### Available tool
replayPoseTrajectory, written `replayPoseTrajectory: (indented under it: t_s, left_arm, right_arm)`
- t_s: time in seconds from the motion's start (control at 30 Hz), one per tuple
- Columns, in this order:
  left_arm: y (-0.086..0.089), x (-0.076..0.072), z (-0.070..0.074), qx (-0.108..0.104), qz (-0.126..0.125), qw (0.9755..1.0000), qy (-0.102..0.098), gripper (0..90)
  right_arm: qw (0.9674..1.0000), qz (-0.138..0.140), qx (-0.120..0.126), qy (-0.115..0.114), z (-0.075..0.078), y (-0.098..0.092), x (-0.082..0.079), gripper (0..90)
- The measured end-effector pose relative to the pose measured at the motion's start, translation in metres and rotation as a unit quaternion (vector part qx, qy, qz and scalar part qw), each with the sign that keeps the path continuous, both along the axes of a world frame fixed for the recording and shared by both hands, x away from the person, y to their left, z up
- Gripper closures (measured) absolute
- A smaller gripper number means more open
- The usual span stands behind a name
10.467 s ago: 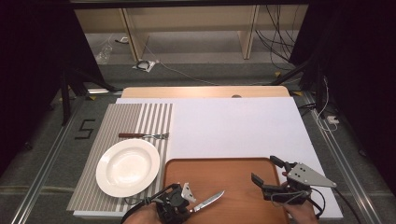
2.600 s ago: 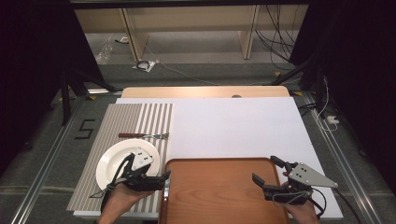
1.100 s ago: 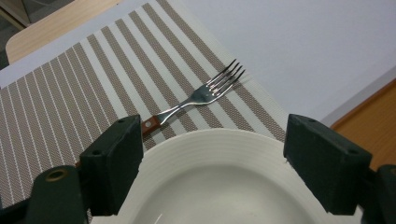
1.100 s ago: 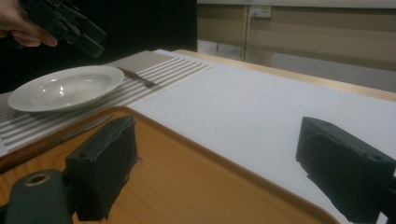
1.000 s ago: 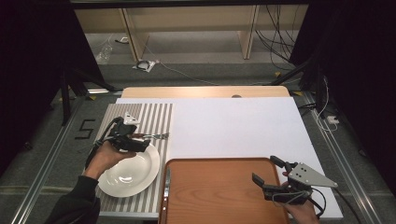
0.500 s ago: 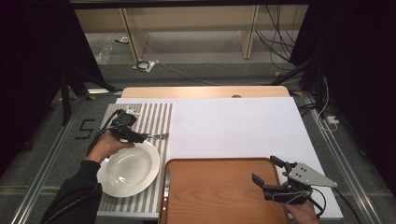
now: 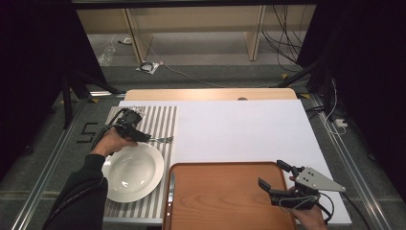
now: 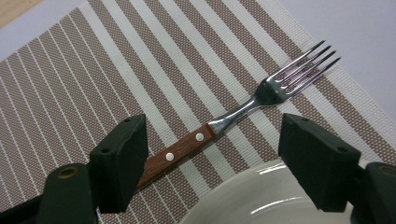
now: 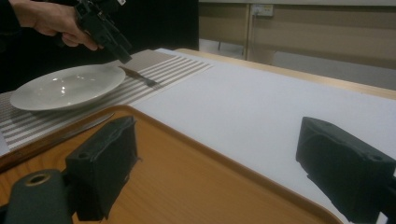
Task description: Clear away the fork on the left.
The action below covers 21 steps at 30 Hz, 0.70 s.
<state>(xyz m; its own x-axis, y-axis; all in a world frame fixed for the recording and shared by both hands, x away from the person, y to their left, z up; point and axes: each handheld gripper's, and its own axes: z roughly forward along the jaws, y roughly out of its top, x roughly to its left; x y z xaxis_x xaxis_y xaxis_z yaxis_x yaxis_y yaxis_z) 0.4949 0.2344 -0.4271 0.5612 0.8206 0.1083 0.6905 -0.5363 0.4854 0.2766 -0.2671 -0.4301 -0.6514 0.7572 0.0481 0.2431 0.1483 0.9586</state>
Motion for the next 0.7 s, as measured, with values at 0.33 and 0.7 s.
replayPoseTrajectory:
  t_s: [0.33,0.7]
  left_arm:
    - [0.004,0.014,-0.01,0.014,-0.006,0.9995,0.026,31.3]
    - [0.003,0.021,-0.018,0.029,-0.03,0.9978,0.051,39.8]
  right_arm:
    - [1.0,0.001,0.003,0.003,0.0,0.0,0.0,13.4]
    - [1.0,0.003,-0.004,0.002,0.0,0.0,0.0,13.4]
